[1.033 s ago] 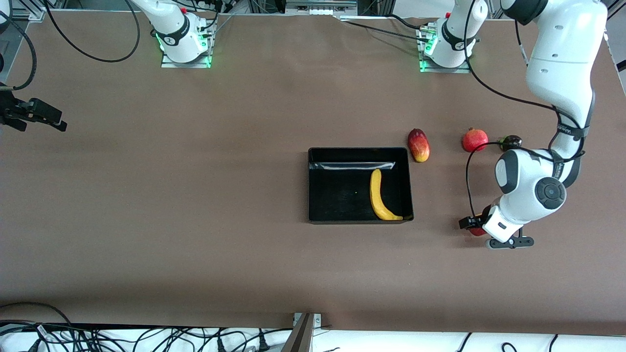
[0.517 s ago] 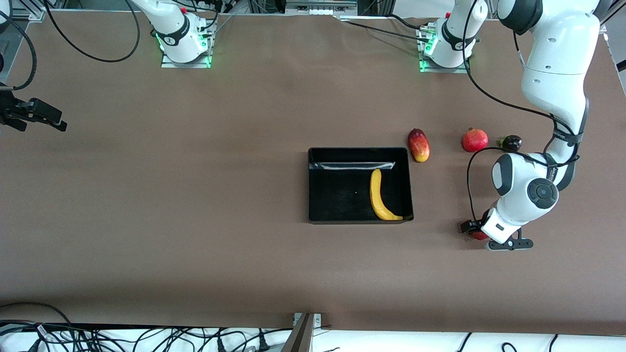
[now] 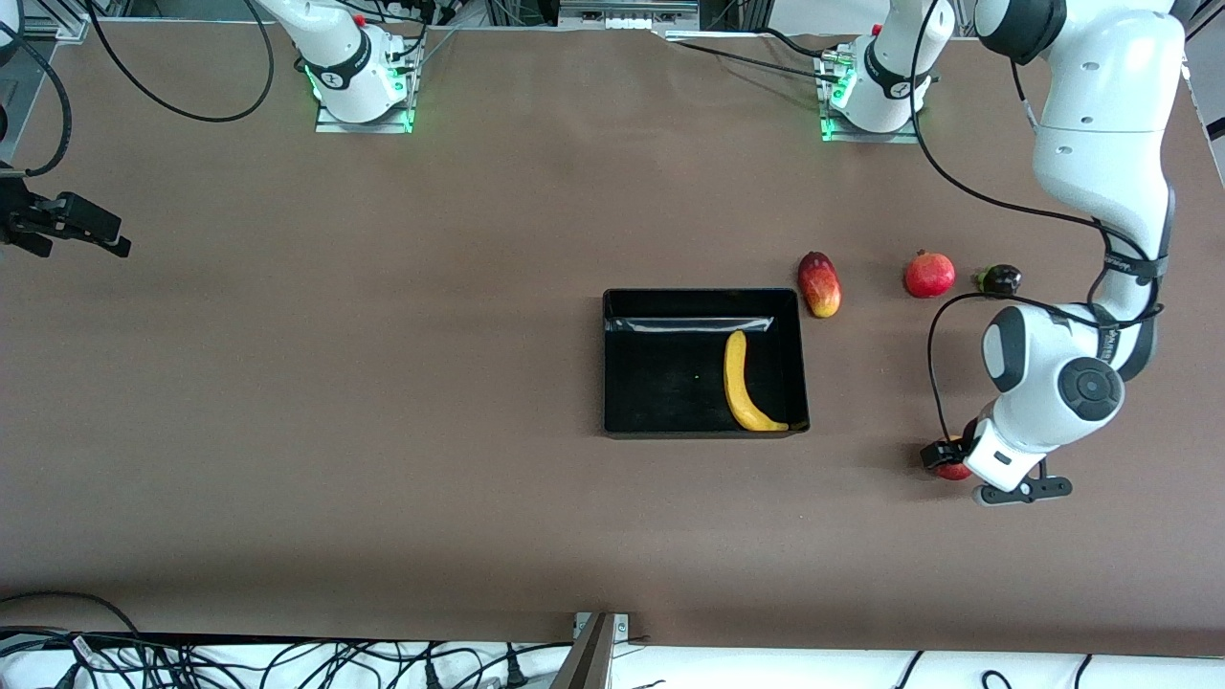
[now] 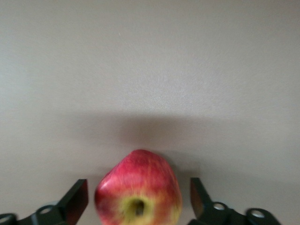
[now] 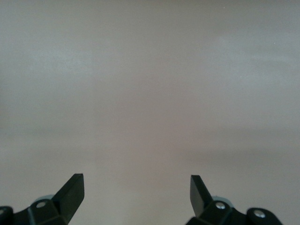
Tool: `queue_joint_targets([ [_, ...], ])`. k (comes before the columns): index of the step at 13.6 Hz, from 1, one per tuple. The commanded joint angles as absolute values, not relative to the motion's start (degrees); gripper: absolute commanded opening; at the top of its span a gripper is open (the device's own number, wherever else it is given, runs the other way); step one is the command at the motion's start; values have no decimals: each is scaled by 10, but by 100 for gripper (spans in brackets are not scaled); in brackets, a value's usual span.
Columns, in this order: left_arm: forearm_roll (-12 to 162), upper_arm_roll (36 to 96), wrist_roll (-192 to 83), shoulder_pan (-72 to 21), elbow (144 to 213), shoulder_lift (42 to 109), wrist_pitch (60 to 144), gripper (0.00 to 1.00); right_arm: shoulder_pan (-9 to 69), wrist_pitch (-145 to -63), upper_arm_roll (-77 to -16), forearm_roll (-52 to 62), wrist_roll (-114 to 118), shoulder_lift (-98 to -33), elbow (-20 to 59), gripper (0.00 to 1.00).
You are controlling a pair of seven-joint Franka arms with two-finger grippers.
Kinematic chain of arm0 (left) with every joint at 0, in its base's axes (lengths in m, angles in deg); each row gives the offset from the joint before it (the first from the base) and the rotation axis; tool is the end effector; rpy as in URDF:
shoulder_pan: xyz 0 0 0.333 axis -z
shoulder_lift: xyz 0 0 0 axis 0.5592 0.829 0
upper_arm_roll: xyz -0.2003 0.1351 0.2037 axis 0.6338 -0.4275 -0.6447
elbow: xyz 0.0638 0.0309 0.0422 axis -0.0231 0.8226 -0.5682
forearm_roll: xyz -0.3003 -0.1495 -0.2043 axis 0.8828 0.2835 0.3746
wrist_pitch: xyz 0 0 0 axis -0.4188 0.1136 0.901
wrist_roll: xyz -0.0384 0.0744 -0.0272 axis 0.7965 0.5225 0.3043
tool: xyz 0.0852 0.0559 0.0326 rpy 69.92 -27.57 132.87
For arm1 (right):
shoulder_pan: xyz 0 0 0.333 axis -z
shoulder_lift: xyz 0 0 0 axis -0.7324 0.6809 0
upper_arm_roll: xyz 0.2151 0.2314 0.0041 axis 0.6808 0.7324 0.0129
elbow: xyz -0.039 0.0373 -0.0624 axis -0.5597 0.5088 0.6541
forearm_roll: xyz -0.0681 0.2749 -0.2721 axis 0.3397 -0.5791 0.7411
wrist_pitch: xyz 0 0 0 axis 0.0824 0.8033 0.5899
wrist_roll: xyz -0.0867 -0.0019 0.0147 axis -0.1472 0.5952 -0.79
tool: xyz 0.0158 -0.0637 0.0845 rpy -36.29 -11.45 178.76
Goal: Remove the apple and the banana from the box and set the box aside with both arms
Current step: 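Open the left gripper to release the apple and move back to the tray, then lower the left gripper onto the yellow banana and grasp it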
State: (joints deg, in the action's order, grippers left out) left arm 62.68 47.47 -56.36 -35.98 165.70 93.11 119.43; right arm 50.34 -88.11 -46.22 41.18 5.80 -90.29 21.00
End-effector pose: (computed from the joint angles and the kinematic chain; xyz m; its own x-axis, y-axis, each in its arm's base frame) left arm 0.7179 0.0312 0.2211 0.9860 0.1466 0.0799 0.1500 -0.9880 -0.0377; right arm 0.5510 -0.0833 0.5621 1.0000 0.0032 0.0036 0.0032 -1.0000 -0.0075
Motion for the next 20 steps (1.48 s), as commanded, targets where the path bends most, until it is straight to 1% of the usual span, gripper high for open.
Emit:
queue_joint_targets([
  [1,618,477,-600,-352,1639,889,1107,100,509,-875,-461,401,68,-902,207,100],
  [3,618,500,-663,-342,1636,864,1072,100,509,-875,-461,401,68,-902,207,100],
  [5,612,533,-777,-313,1634,850,1062,100,509,-875,-461,401,68,-902,207,100],
  [8,612,531,-956,-193,1636,851,1061,100,509,-875,-461,401,68,-902,207,100],
  [11,611,535,-1061,-116,1636,870,1061,100,509,-875,-461,401,68,-902,207,100],
  [14,595,537,-1061,-109,1644,887,1047,100,509,-875,-461,401,68,-902,207,100],
  [17,546,563,-1057,-116,1650,907,1039,100,509,-876,-461,401,68,-901,207,100],
  [20,549,571,-1031,-123,1670,908,1039,100,509,-875,-460,401,67,-901,207,100],
])
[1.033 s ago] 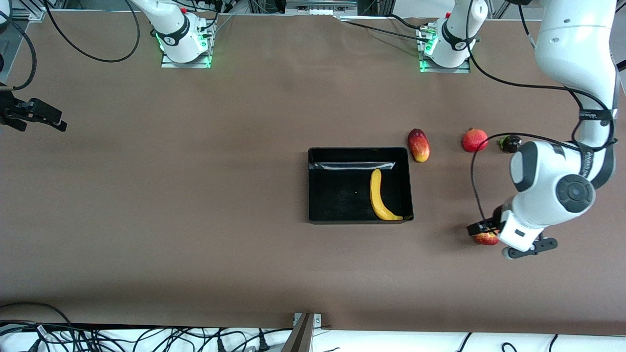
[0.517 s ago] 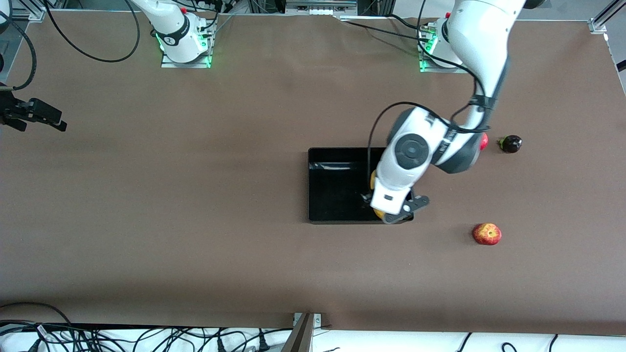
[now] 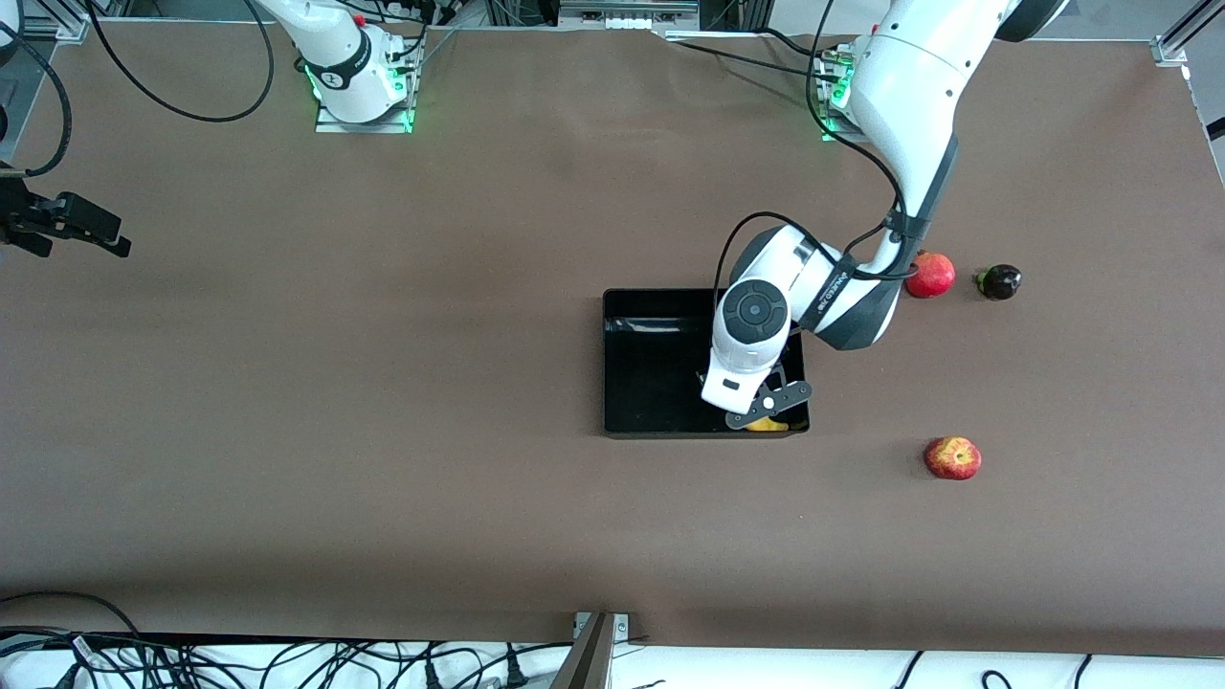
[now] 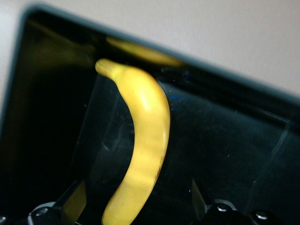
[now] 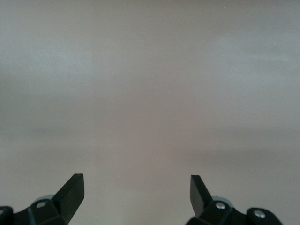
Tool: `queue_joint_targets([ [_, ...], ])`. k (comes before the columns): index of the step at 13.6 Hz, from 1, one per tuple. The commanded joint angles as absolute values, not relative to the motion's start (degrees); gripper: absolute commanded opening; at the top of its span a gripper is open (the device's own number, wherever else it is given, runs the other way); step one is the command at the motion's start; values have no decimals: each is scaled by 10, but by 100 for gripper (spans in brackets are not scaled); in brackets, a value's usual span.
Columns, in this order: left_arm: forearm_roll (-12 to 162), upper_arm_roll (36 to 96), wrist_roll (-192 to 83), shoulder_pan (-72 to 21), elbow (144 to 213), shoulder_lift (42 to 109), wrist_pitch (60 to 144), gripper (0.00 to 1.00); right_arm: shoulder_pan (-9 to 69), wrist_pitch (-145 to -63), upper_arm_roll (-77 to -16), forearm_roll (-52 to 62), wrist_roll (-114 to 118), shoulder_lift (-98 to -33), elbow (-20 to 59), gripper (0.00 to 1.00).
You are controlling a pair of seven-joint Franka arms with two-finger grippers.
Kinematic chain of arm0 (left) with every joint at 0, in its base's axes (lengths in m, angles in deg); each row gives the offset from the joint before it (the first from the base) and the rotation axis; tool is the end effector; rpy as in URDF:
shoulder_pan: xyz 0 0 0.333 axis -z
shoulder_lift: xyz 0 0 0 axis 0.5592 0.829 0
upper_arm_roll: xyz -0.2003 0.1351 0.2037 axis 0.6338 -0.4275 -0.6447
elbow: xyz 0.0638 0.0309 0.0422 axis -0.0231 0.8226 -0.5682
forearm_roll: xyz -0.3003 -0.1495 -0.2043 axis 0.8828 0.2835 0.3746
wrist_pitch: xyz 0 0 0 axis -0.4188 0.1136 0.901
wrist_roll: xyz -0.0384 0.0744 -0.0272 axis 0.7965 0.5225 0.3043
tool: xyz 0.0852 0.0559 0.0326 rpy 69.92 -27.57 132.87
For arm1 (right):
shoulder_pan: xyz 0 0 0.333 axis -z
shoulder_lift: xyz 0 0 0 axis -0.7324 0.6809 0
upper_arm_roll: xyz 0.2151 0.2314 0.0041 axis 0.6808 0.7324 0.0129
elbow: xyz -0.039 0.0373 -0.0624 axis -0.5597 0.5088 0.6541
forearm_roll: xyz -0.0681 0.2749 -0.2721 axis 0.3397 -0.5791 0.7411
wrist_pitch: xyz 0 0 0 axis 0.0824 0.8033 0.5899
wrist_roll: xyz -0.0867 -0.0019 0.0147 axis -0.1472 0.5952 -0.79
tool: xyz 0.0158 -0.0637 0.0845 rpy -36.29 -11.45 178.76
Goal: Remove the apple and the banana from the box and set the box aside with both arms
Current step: 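Lower the left gripper onto the yellow banana and grasp it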
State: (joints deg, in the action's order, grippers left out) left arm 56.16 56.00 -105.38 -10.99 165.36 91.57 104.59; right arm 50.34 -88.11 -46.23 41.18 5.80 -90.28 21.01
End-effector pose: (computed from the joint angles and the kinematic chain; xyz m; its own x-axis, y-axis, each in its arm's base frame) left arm 0.6078 -0.3388 0.2246 0.9215 0.3860 -0.0427 0.3768 -0.9152 -0.1428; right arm 0.5510 -0.0834 0.5620 1.0000 0.0030 0.0032 0.0031 -1.0000 -0.0075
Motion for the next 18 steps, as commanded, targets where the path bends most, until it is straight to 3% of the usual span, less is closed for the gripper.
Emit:
queue_joint_targets([
  [1,553,571,-1018,-127,1672,909,1040,100,509,-875,-460,401,67,-901,207,100],
  [8,569,579,-994,-148,1686,935,1088,100,509,-875,-460,401,67,-901,207,100],
  [9,569,579,-994,-148,1687,938,1095,92,509,-875,-460,401,67,-901,207,100],
  [10,569,579,-997,-148,1687,940,1096,72,509,-875,-460,401,67,-901,207,100],
  [12,569,579,-1000,-148,1687,940,1096,48,509,-874,-460,401,67,-901,207,100],
  [17,569,586,-1001,-148,1687,935,1090,0,509,-864,-460,401,67,-902,207,100],
  [18,569,586,-1001,-148,1684,933,1089,0,509,-865,-460,401,67,-902,207,100],
])
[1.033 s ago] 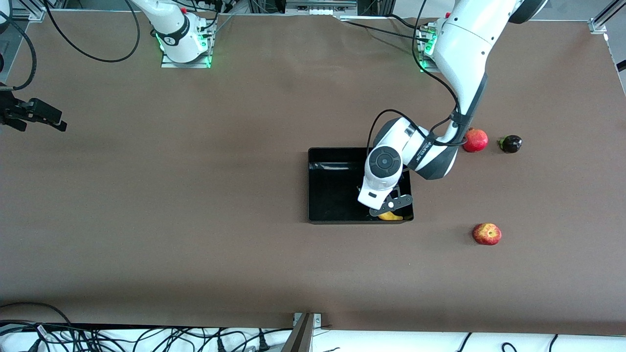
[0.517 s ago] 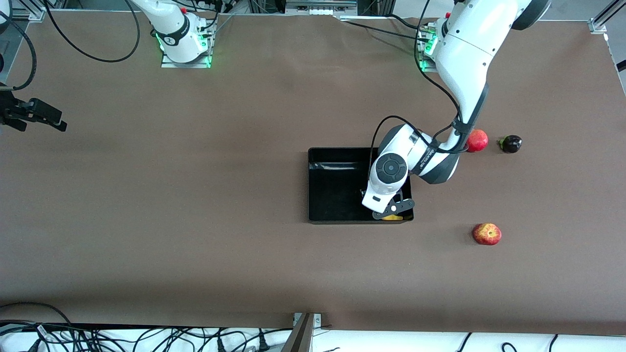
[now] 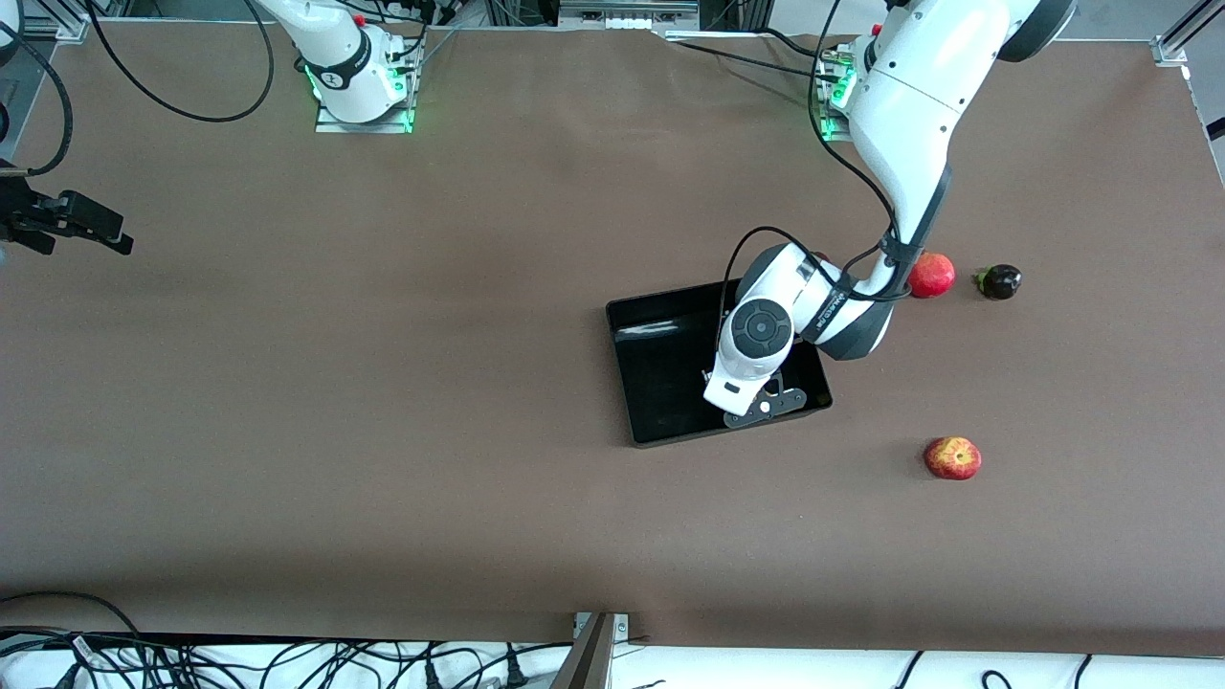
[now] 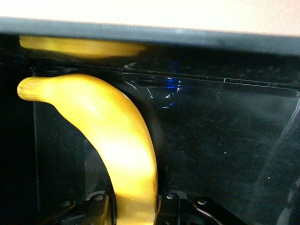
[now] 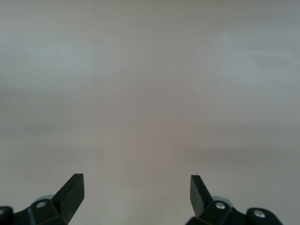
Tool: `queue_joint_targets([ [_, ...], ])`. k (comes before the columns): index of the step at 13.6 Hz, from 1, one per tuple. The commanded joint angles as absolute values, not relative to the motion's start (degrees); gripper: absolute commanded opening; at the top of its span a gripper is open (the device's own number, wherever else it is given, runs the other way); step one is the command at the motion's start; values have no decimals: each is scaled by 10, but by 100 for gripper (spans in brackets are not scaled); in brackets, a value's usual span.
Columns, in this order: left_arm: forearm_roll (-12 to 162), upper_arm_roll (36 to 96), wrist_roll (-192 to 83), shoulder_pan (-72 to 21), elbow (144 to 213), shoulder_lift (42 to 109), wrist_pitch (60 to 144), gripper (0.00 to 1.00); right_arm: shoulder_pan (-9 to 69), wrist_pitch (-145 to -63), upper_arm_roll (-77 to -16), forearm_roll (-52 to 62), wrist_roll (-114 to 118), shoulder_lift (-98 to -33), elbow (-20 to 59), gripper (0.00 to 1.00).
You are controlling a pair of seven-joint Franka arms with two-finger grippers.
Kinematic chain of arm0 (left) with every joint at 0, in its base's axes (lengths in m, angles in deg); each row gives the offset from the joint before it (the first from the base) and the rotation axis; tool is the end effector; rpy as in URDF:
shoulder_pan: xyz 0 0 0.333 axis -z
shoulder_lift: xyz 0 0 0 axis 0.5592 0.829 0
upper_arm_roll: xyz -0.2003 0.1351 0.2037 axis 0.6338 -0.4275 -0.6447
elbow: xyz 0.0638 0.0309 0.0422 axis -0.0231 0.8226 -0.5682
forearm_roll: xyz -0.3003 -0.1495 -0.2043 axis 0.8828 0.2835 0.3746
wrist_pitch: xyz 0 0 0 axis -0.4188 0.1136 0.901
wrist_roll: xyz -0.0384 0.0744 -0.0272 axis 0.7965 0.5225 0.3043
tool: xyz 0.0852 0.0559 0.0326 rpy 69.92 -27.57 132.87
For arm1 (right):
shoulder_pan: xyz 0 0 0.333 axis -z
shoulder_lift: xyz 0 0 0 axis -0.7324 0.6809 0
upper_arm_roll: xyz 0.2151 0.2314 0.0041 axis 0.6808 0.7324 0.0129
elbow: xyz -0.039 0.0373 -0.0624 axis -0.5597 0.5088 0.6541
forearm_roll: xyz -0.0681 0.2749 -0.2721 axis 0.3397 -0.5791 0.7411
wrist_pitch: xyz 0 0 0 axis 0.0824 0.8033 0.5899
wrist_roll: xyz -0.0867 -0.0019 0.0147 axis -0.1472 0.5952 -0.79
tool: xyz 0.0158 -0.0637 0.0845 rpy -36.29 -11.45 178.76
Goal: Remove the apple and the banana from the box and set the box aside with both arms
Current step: 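Lift the banana with the left gripper while the right gripper reaches the tray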
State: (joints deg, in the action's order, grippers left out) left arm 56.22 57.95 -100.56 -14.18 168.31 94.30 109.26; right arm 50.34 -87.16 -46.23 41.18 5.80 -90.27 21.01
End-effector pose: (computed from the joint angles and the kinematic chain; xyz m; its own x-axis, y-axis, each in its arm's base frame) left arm 0.6038 -0.3209 0.1785 0.9399 0.3287 -0.0926 0.3168 -0.9405 -0.1230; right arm 0.5493 -0.0831 0.5604 0.9999 0.0032 -0.0134 0.0030 -0.9999 -0.0101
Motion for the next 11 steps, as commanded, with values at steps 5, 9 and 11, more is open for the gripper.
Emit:
queue_joint_targets([
  [5,581,595,-991,-149,1611,898,935,0,509,-864,-461,401,67,-902,208,100],
  [9,606,600,-855,-210,1521,872,758,0,509,-864,-461,401,67,-902,207,100],
  [11,603,600,-766,-265,1521,856,738,0,509,-863,-460,401,68,-896,207,100],
])
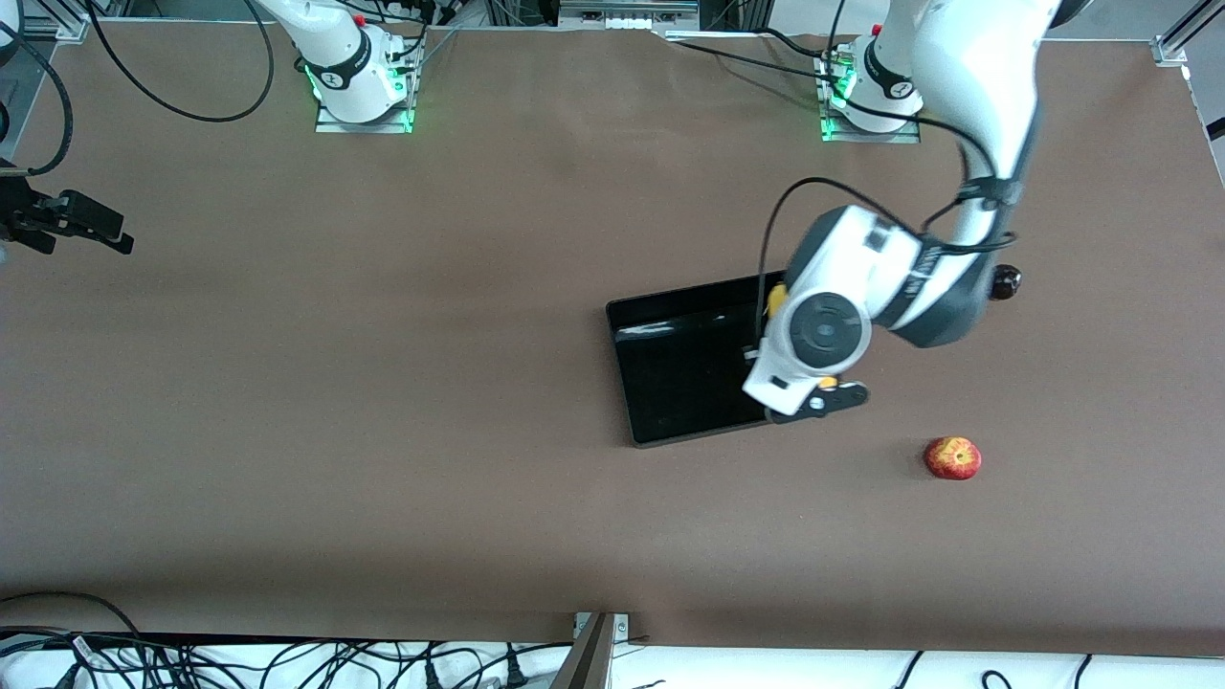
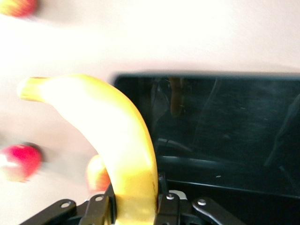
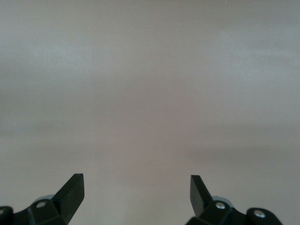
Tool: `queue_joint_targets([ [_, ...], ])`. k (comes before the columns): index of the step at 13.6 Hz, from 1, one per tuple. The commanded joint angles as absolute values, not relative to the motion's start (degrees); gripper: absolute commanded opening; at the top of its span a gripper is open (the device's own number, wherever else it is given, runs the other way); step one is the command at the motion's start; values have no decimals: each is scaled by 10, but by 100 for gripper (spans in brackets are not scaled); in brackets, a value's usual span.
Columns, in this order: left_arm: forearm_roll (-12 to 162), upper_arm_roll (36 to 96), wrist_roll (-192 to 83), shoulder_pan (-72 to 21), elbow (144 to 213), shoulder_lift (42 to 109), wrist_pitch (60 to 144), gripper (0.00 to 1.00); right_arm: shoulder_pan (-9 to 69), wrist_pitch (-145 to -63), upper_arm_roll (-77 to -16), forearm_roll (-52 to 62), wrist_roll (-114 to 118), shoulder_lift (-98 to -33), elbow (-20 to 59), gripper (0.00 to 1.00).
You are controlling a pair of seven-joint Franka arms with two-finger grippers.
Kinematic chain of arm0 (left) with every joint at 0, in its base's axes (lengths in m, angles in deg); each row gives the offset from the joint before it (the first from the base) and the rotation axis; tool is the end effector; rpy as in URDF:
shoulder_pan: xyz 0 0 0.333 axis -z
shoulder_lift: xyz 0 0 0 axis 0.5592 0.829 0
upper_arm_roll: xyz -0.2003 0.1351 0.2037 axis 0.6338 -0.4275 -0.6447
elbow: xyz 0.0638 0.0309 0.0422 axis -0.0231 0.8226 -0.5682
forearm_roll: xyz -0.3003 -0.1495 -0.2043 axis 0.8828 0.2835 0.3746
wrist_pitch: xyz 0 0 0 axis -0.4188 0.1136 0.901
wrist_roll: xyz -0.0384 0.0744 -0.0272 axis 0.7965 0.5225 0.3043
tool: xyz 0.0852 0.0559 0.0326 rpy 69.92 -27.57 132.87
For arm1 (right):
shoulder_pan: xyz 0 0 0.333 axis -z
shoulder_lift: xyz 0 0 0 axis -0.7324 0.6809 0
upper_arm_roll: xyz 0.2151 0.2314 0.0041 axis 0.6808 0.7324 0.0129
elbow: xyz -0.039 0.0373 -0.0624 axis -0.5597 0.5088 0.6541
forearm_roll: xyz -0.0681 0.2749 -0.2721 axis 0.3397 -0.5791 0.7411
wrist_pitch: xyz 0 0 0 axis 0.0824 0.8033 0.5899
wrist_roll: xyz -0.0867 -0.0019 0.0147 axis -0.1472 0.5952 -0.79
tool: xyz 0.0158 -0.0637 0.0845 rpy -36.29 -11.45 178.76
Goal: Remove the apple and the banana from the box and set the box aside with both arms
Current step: 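Lift the banana with the left gripper while the right gripper reaches the tray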
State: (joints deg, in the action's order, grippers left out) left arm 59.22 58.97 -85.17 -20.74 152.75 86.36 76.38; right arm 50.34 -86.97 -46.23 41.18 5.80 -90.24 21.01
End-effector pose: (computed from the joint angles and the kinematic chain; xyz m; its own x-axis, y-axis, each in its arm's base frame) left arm 0.6458 -0.2465 0.3553 0.9376 0.2368 -0.2545 0.1923 -0.9632 -0.1876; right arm 0.5491 -0.0831 0.5598 0.9998 0.0032 -0.0172 0.0030 -0.9999 -0.0106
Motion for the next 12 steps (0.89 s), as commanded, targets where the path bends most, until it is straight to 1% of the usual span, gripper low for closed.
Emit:
queue_joint_targets([
  [1,598,600,-703,-294,1521,851,719,0,509,-862,-460,401,68,-894,207,100],
  [2,594,596,-633,-330,1525,851,713,0,508,-862,-460,401,67,-893,207,100],
  [4,540,598,-501,-410,1526,855,729,0,503,-829,-452,401,67,-893,206,100],
  [6,532,593,-438,-447,1531,866,792,0,478,-817,-432,401,58,-887,204,100],
  [7,530,588,-432,-456,1531,880,813,0,454,-827,-427,400,56,-876,191,100],
  [9,529,586,-431,-478,1532,906,867,0,390,-835,-427,401,35,-815,136,100],
  [10,527,585,-431,-484,1534,917,887,0,378,-837,-427,399,41,-790,116,100],
  [12,504,586,-432,-491,1535,943,929,0,360,-876,-422,354,44,-734,85,100],
])
